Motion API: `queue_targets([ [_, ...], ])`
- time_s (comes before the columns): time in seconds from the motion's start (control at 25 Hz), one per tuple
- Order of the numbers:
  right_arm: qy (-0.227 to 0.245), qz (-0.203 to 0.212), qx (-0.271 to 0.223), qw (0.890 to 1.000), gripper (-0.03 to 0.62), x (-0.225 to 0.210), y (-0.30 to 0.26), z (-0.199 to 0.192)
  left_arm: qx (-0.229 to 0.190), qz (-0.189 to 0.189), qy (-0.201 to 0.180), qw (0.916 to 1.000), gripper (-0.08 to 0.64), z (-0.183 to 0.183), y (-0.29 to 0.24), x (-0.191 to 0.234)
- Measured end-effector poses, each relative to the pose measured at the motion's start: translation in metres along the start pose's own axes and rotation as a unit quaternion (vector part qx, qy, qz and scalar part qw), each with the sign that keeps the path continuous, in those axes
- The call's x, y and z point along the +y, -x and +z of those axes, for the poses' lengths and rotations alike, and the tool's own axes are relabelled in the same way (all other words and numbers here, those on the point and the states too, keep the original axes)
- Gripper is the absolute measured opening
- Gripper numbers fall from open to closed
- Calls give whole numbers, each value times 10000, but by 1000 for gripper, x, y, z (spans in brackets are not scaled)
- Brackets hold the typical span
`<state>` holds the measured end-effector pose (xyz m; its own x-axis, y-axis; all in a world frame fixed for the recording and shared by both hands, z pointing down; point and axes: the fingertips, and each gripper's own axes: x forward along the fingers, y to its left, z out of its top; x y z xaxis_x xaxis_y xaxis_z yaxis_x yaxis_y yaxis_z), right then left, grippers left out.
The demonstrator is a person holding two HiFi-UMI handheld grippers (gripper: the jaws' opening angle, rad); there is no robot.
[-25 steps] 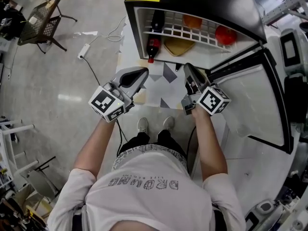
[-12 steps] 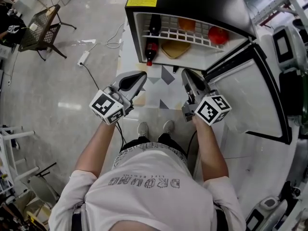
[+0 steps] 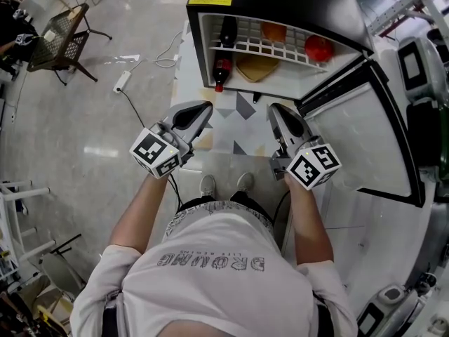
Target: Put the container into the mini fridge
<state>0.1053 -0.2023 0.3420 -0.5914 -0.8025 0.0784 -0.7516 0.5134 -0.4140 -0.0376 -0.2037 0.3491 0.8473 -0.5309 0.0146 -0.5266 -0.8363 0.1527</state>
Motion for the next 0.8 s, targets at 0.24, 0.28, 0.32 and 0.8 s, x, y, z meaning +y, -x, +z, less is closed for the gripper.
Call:
queue_targets([
  [0.24, 48, 7, 2, 10000, 1, 4, 4, -2, 58, 33, -2, 10000, 5, -2, 2, 1],
  [0.28, 49, 13, 3, 10000, 0, 4, 4, -2, 59, 37, -3, 10000, 6, -2, 2, 1],
  [0.32, 48, 20, 1, 10000, 0, 4, 3, -2, 57, 42, -1, 10000, 6, -2, 1, 1],
  [0.8, 104, 77, -15, 9999, 0, 6, 4, 1, 52, 63, 4, 10000, 6, -2, -1, -3],
])
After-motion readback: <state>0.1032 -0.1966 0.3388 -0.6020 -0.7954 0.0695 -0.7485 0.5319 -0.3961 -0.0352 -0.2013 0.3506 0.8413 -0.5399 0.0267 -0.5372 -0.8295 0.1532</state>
